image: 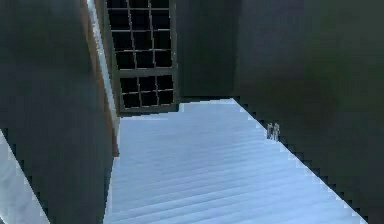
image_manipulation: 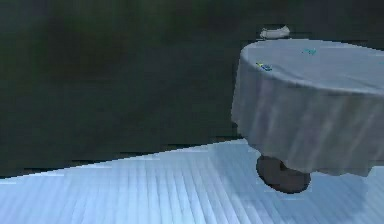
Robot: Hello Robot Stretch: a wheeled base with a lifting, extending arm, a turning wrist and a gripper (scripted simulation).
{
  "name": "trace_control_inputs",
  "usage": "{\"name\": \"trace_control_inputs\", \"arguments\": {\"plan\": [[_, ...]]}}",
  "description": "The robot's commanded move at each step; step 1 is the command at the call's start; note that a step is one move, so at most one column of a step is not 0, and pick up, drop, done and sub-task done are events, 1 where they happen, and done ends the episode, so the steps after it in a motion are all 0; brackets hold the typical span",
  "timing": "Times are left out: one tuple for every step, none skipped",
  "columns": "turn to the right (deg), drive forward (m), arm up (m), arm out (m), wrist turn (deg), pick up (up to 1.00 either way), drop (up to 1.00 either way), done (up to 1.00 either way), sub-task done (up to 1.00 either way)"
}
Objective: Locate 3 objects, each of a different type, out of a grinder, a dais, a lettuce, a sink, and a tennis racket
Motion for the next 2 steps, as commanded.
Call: {"name": "trace_control_inputs", "arguments": {"plan": [[-45.0, 0.0, 0.0, 0.0, 0.0, 0.0, 0.0, 0.0, 0.0], [-45.0, 0.0, 0.0, 0.0, 0.0, 0.0, 0.0, 0.0, 0.0]]}}
